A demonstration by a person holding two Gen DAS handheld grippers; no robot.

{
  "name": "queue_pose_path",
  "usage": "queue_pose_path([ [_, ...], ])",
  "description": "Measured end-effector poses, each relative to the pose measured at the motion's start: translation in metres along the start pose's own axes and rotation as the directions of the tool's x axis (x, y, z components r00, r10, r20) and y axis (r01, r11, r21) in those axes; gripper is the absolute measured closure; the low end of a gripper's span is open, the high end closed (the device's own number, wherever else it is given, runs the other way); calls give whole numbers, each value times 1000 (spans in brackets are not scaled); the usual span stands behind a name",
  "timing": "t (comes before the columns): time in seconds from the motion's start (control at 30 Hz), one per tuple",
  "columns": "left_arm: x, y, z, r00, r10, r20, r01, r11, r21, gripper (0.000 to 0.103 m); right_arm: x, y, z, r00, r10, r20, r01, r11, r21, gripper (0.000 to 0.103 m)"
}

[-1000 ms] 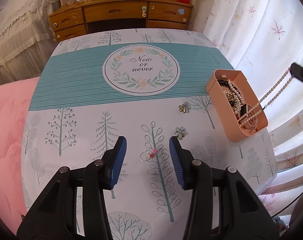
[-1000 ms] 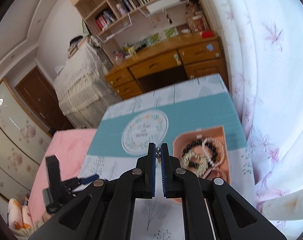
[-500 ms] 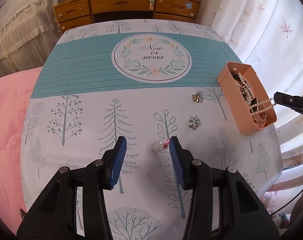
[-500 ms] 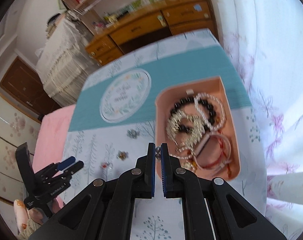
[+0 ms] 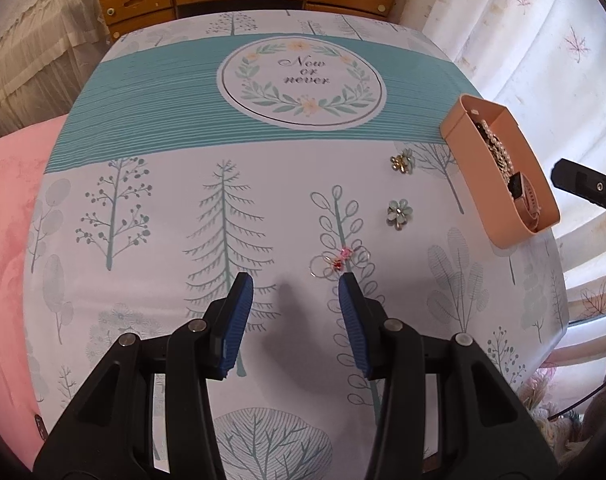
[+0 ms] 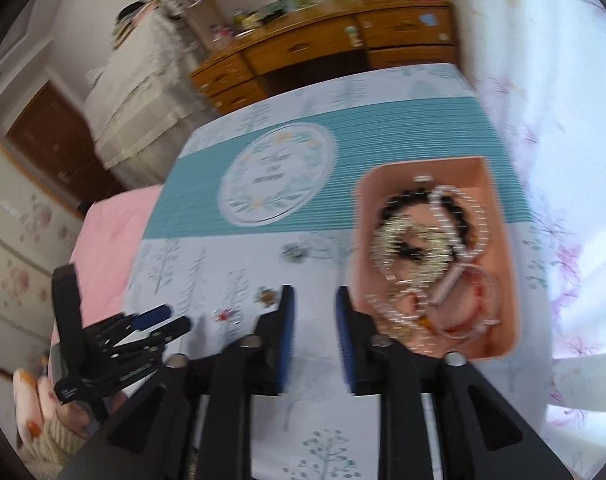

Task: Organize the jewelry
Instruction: 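Grasp the blue flower brooch with the right tool while the left tool grasps the gold-and-teal flower brooch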

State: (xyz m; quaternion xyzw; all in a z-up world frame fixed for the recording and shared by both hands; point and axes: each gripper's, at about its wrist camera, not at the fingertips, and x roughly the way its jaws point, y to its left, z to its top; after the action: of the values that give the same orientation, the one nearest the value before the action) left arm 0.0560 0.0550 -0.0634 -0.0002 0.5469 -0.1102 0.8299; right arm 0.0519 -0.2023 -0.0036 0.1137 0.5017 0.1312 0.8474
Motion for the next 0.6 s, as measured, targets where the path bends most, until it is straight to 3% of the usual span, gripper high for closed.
queue_pose_path([
  [0.33, 18, -8, -1, 998, -55, -40, 57, 997, 52, 62, 65, 57, -27, 997, 38, -63, -48, 986, -158, 71],
  [0.6, 20, 5, 10, 998, -61, -20, 61, 998, 29, 62, 120, 75, -39, 1000, -22, -11, 18, 962, -273, 71],
])
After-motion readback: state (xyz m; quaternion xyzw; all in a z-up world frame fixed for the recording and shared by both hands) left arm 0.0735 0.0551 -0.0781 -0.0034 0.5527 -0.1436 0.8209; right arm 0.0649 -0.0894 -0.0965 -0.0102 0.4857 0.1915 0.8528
